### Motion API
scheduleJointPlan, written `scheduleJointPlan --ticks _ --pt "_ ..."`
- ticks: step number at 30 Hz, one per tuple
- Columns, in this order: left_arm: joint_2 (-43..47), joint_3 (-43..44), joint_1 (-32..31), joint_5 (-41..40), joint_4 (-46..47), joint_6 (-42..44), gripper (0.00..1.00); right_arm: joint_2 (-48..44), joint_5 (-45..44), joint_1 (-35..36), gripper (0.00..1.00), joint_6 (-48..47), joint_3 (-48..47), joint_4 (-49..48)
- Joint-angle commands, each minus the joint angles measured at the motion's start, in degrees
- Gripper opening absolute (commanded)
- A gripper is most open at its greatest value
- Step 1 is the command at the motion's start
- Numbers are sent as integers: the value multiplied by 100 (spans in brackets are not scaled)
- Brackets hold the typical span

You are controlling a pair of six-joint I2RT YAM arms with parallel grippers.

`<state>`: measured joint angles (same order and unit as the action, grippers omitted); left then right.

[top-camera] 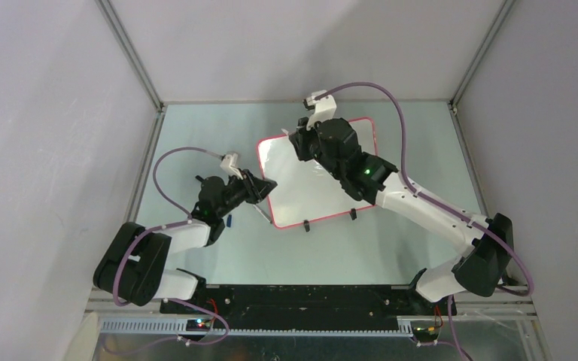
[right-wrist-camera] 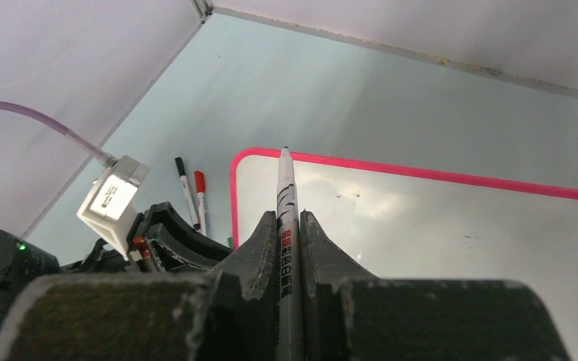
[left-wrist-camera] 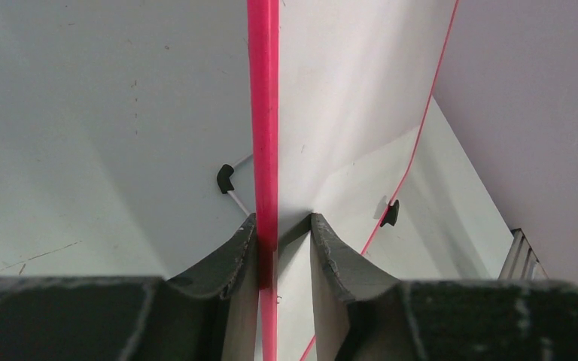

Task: Write a sentence on the whiteboard
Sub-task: Hold the whiteboard at the center of the board.

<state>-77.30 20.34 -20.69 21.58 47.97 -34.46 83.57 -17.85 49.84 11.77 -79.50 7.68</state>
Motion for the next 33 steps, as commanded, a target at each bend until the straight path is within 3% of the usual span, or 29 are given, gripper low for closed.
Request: scheduleJointPlan --ticks 1,6,13,19,33 --pt "-24 275 -57 -138 -218 286 23 -31 -117 109 0 -4 9 -378" --pt "-50 332 -63 -97 -277 305 14 34 -202 114 0 -57 6 -335" --pt "-50 396 -58 -136 -482 344 11 209 -129 137 0 -102 -58 -252" --pt "-78 431 -63 -156 -582 368 17 587 -146 287 0 -155 -312 -136" --pt "244 416 -62 -368 -874 555 41 975 -480 505 0 -291 -665 94"
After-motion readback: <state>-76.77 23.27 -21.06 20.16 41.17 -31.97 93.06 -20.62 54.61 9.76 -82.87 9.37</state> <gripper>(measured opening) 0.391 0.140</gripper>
